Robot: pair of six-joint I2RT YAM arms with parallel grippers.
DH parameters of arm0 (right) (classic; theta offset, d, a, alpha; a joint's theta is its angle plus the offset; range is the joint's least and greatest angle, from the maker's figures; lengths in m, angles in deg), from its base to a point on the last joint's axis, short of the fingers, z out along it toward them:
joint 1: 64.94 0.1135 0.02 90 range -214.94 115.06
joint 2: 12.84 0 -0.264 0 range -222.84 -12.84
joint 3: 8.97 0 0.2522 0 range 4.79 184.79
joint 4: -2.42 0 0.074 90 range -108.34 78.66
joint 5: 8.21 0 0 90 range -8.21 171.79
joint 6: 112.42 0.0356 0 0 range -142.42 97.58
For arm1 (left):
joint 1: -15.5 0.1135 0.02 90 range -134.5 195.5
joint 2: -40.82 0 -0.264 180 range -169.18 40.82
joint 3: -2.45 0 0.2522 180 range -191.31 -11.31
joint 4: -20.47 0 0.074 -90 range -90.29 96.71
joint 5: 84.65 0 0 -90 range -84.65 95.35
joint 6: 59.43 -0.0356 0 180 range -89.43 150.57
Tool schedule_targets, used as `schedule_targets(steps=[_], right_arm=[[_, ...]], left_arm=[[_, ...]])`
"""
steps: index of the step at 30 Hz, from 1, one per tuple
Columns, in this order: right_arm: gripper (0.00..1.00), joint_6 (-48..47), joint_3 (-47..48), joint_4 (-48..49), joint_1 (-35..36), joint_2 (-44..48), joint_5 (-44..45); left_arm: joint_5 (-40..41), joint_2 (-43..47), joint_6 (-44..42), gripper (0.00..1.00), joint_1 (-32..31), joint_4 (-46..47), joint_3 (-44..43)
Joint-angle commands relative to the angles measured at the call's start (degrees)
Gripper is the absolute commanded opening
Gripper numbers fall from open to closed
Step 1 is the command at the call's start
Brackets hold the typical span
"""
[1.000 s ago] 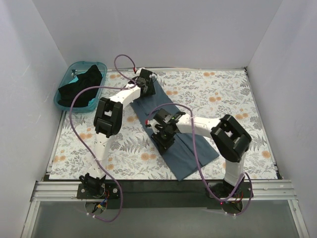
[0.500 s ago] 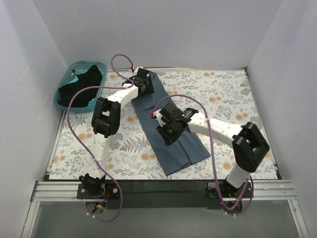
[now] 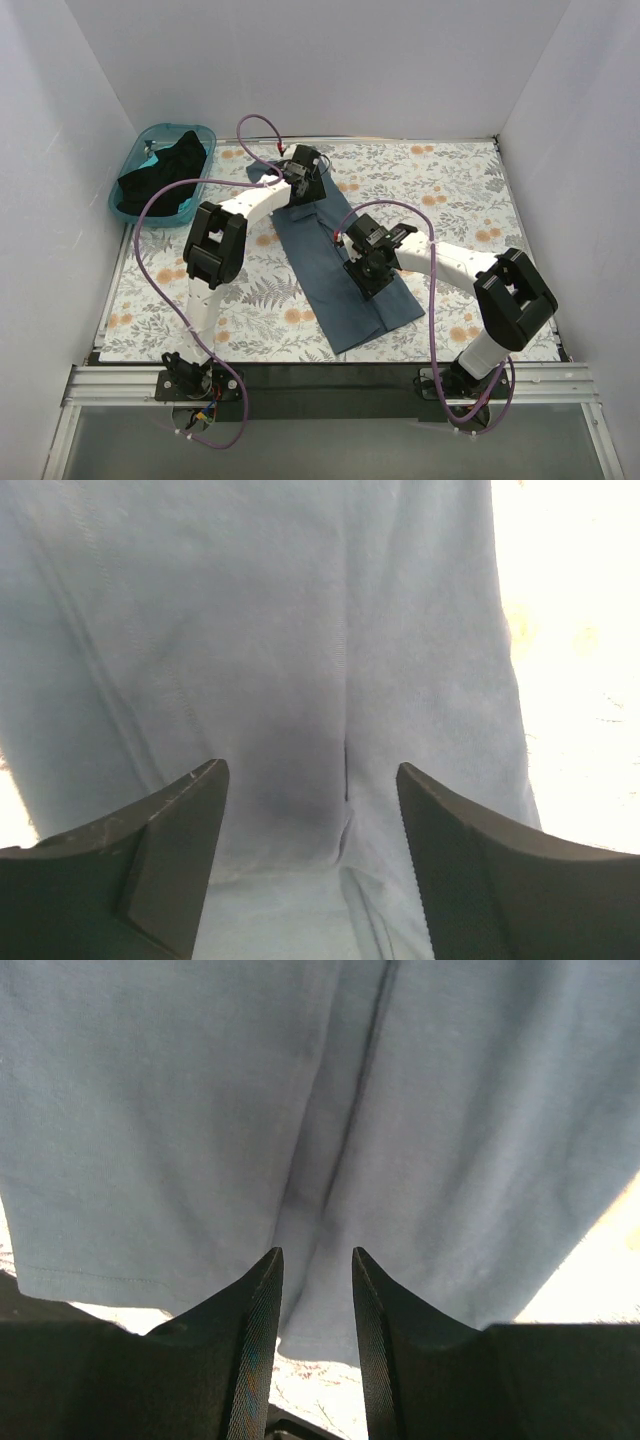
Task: Fold and stack the t-shirts
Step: Fold the tshirt
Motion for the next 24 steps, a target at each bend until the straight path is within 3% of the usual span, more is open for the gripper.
schedule_targets(steps=[1, 7, 14, 19, 24], right_arm=[[0.36, -0.9, -1.9, 1.5, 0.1, -1.1, -3.2], [0.35, -0.8, -3.7, 3.7, 0.9, -3.8, -10.5], [0.35, 0.9, 2.1, 6.0, 5.4, -10.4, -17.4], [0.34, 2.5, 8.1, 6.4, 6.6, -15.3, -17.3], [0.35, 3.3, 12.8, 5.0, 6.6, -15.0, -14.5]], left_arm=[[-0.4, -2.0, 0.1, 0.6, -0.3, -0.7, -1.9], [-1.0, -7.2, -1.2, 0.5, -0.5, -0.7, -3.5], [0.4, -12.7, -8.1, 0.49, -0.4, -0.2, -9.4], [0.3, -16.4, -12.3, 0.54, -0.2, 1.2, -14.9], [-0.3, -15.5, -13.7, 0.68, -0.1, 1.7, -17.9]])
